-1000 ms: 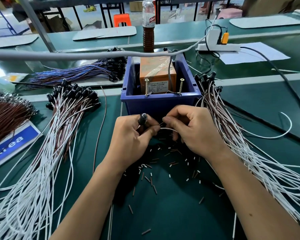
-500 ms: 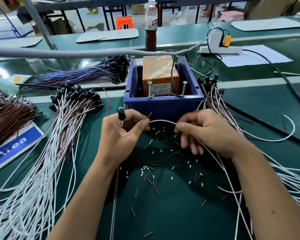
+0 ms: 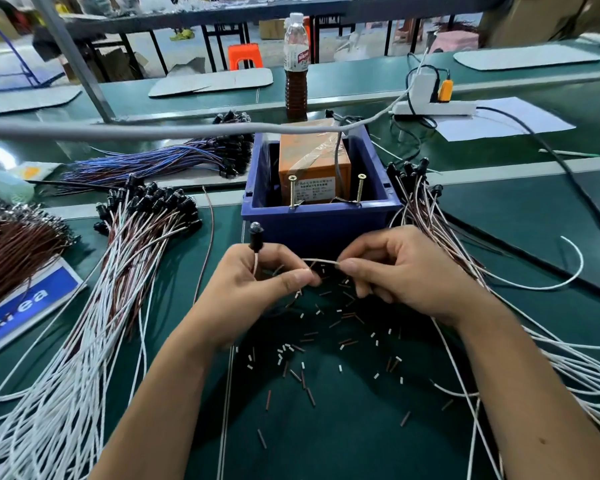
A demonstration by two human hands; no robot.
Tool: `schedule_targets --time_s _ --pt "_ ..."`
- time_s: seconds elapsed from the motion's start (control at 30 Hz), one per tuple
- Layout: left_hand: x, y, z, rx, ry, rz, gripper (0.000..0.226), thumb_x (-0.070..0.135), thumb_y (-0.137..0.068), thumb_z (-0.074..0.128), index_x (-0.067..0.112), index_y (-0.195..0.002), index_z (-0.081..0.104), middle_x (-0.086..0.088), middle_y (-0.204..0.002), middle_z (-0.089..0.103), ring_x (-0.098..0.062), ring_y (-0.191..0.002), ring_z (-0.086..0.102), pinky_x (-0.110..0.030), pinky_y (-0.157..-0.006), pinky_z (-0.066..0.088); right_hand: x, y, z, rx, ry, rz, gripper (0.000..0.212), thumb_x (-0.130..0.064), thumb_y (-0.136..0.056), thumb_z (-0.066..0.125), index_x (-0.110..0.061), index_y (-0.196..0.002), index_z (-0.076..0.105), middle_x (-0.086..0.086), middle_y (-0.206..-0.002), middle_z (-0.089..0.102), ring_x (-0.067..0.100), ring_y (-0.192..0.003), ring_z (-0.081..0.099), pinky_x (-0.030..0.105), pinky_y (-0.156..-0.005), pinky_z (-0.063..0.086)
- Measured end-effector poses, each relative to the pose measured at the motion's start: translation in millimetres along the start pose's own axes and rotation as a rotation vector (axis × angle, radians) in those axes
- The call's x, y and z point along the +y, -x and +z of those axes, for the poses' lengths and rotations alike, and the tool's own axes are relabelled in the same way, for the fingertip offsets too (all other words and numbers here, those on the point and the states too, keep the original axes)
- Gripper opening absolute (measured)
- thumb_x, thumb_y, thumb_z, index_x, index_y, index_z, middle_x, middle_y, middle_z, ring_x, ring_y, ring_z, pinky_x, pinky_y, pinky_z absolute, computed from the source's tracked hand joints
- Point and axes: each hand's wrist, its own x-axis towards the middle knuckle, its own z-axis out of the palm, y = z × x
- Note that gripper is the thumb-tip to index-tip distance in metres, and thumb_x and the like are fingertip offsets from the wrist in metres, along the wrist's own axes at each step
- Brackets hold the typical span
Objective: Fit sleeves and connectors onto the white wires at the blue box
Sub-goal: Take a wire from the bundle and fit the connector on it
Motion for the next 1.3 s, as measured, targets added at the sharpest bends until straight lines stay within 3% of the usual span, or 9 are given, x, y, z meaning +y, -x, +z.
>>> schedule_targets --time_s 0.13,0.23,0.3,0.4,0.53,0.63,0.8,0.93,1.3 --pt "6.0 1.0 -2.0 0.06 0.146 -0.008 0.008 0.014 -0.088 0.072 0.011 -0.081 0.074 -0.013 -0.104 0.078 -0.002 -0.042 0.029 -0.013 -0.042 0.027 4.4 4.1 -15.7 0.068 -0.092 0.042 0.011 -0.01 -0.097 0.072 -0.007 -0.092 0.08 0.006 -0.061 0.065 0.003 -0.044 0.048 0.011 -0.045 0.037" --pt "8.3 2.0 4.3 -0.041 0.003 0.029 0.008 0.011 -0.088 0.073 0.01 -0.081 0.074 0.008 -0.091 0.078 0.002 -0.046 0.039 -0.01 -0.048 0.032 3.9 2.7 -13.1 0.081 0.025 -0.015 0.011 -0.012 -0.096 0.074 -0.014 -0.088 0.081 0.002 -0.06 0.067 0.0 -0.049 0.053 0.009 -0.051 0.039" --pt "6.9 0.8 9.5 -0.054 -0.141 0.016 0.007 0.017 -0.085 0.076 0.013 -0.081 0.076 0.014 -0.082 0.073 -0.014 -0.049 0.041 -0.019 -0.053 0.034 2.5 1.1 -9.0 0.036 0.172 -0.04 0.014 -0.015 -0.096 0.076 -0.022 -0.085 0.081 0.0 -0.062 0.07 -0.001 -0.054 0.058 0.01 -0.057 0.042" --pt "4.7 -2.8 13.3 -0.042 -0.259 0.04 0.005 0.019 -0.083 0.079 0.018 -0.078 0.078 0.005 -0.109 0.073 -0.04 -0.054 0.044 -0.034 -0.06 0.039 1.8 -0.3 -2.7 -0.03 0.243 -0.04 0.015 -0.013 -0.094 0.076 -0.023 -0.084 0.08 -0.001 -0.06 0.069 0.001 -0.057 0.06 0.011 -0.06 0.044" --pt "6.2 -4.1 19.7 -0.029 -0.412 0.136 0.008 0.018 -0.081 0.082 0.023 -0.076 0.077 0.005 -0.096 0.068 -0.008 -0.054 0.045 -0.02 -0.057 0.037 1.5 -3.8 9.5 -0.045 0.217 -0.061 0.017 -0.011 -0.096 0.073 -0.021 -0.084 0.078 0.001 -0.062 0.07 0.004 -0.059 0.063 0.018 -0.061 0.049" --pt "5.3 -4.9 19.2 0.025 -0.512 0.172 0.008 0.018 -0.08 0.082 0.022 -0.075 0.076 0.001 -0.088 0.067 -0.017 -0.069 0.061 -0.026 -0.062 0.045 0.8 -4.3 14.2 -0.035 0.144 -0.069 0.012 -0.014 -0.099 0.072 -0.015 -0.089 0.079 0.004 -0.065 0.071 0.006 -0.061 0.064 0.018 -0.062 0.05" --pt "2.2 -5.2 15.8 0.101 -0.478 0.156 0.011 0.016 -0.08 0.082 0.019 -0.073 0.075 0.0 -0.076 0.066 -0.019 -0.06 0.058 -0.033 -0.056 0.045 1.4 -2.6 6.8 0.017 -0.024 -0.011 0.01 -0.018 -0.1 0.07 -0.012 -0.096 0.077 0.006 -0.067 0.073 0.012 -0.05 0.05 0.017 -0.047 0.039" --pt "1.4 -5.2 3.4 0.218 -0.359 0.141 0.008 0.021 -0.08 0.079 0.021 -0.072 0.075 0.017 -0.068 0.064 0.0 -0.057 0.054 -0.011 -0.058 0.038 8.2 -0.4 -11.3 0.128 -0.038 0.067 0.012 -0.017 -0.097 0.074 -0.014 -0.086 0.079 0.004 -0.063 0.069 0.008 -0.05 0.053 0.015 -0.05 0.043" --pt "0.9 -6.8 26.6 0.073 -0.423 0.175 0.004 0.016 -0.078 0.078 0.017 -0.074 0.077 0.004 -0.079 0.07 -0.01 -0.068 0.063 -0.025 -0.064 0.045 3.1 -7.8 24.4 0.091 -0.13 -0.006 0.008 -0.013 -0.097 0.073 -0.01 -0.091 0.073 0.005 -0.061 0.067 0.006 -0.047 0.049 0.013 -0.046 0.038"
